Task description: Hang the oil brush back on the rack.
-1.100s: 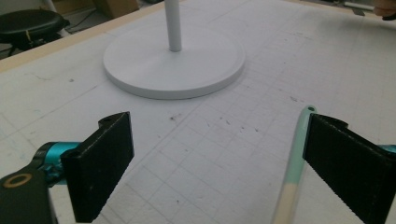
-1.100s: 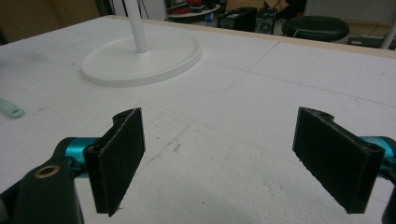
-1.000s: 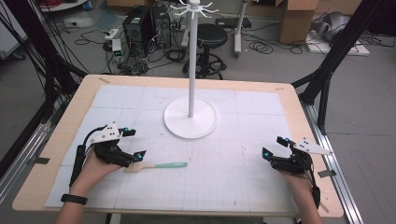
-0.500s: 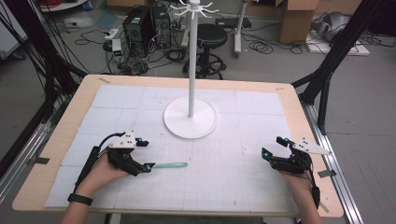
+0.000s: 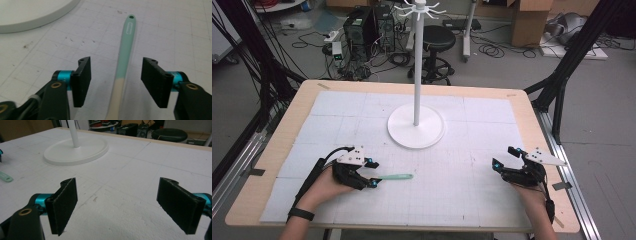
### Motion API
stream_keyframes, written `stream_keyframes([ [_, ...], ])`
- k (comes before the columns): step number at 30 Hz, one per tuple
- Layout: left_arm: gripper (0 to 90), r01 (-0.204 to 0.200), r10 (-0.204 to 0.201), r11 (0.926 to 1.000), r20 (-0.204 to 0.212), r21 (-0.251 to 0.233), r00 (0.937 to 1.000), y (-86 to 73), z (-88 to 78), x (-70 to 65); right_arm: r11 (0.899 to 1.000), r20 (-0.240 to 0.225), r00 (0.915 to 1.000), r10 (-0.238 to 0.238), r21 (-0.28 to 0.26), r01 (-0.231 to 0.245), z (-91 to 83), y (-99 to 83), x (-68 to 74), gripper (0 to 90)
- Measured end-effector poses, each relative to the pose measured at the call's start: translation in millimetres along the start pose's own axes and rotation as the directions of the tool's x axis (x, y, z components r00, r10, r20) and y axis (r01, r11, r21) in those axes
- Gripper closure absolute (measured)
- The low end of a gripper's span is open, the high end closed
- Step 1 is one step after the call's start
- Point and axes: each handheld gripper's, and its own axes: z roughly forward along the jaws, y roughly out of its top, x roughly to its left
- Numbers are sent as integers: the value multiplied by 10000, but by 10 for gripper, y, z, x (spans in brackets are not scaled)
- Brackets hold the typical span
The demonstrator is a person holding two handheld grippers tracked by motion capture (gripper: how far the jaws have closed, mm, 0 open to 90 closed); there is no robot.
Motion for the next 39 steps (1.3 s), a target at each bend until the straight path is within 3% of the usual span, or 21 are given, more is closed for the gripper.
stream_keyframes([
  [15,726,-4,6,9981,-34,619,10000,16,26,-19,10000,-30,10000,4,-4,-4,0,2,3,164],
  [22,779,-317,328,9960,-125,830,9994,41,33,-58,10000,-38,10000,-27,-55,27,-5,3,2,164],
  [35,814,-370,367,9963,57,778,9993,43,29,-41,10000,-80,10000,14,-31,-14,-3,6,5,164],
  [39,817,-321,328,9966,-78,754,9994,49,16,-30,10000,-65,10000,17,-92,-18,-8,9,2,165],
])
